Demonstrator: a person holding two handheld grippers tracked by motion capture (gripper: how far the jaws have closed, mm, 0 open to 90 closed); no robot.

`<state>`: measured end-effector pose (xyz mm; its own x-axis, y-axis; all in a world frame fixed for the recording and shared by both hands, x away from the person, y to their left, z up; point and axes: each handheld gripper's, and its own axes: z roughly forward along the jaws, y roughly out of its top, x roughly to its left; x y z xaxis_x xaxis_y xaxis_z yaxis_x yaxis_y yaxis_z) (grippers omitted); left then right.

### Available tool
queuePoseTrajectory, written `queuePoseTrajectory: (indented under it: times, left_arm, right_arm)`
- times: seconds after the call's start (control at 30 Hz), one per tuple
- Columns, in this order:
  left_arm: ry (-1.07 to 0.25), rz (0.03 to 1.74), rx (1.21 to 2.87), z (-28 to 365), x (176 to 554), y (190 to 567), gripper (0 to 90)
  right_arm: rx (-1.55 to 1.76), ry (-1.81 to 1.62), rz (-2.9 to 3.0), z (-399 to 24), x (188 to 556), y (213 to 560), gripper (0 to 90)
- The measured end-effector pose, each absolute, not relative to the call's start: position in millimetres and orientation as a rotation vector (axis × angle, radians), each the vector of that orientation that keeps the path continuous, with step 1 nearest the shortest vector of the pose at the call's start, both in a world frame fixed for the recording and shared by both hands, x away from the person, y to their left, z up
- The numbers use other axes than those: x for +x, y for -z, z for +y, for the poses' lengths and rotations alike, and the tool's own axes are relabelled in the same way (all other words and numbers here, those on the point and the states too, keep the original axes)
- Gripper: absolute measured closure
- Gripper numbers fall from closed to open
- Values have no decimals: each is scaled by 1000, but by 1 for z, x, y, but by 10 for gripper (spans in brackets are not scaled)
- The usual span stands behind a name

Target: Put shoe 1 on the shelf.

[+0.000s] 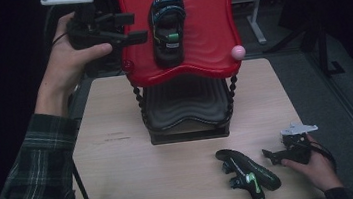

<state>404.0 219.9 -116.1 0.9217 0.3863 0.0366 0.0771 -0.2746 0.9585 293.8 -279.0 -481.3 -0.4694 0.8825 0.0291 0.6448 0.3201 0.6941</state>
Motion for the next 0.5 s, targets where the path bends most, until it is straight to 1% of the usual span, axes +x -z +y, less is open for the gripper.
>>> queuePoseTrajectory:
  times: [0.23,0.5]
  left_arm:
    - [-307,355,1857,242,389,129,195]
    - [-307,349,1881,258,369,143,195]
  right_arm:
    - [1361,-925,2236,-279,294,481,0]
    - [1360,-927,2236,-279,293,481,0]
